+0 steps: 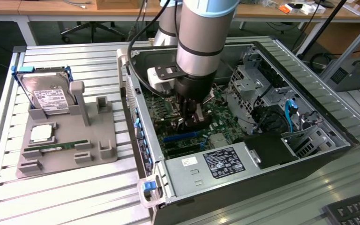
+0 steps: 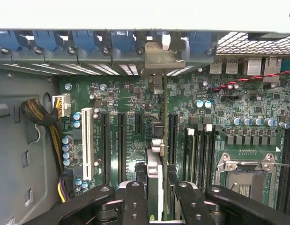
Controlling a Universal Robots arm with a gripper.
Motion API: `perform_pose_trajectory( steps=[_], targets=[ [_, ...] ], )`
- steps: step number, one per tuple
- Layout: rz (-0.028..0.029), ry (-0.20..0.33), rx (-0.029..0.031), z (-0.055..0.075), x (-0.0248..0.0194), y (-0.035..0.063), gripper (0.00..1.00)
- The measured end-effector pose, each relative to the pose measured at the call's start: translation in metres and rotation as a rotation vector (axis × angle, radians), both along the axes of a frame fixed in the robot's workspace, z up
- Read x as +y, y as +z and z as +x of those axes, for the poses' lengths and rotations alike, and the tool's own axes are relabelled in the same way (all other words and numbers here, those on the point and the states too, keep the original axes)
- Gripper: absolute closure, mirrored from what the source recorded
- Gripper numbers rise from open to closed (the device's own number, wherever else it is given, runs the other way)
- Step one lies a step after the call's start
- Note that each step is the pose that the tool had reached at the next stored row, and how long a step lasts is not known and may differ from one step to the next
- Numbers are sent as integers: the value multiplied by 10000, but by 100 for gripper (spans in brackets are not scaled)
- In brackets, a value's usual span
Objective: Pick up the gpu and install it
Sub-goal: 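Insert the gpu into the slot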
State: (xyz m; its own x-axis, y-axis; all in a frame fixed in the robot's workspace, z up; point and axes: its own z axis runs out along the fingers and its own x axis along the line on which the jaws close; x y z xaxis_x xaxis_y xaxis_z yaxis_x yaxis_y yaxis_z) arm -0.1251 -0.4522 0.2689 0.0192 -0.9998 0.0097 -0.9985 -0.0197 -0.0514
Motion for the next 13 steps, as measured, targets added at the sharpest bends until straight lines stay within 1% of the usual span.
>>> perform_pose_trajectory(
  steps=[5,13],
  targets=[
    [-1,-14,1,-3,2,-33,73],
    [-1,-19,0,-23,8,-58,73]
  ],
)
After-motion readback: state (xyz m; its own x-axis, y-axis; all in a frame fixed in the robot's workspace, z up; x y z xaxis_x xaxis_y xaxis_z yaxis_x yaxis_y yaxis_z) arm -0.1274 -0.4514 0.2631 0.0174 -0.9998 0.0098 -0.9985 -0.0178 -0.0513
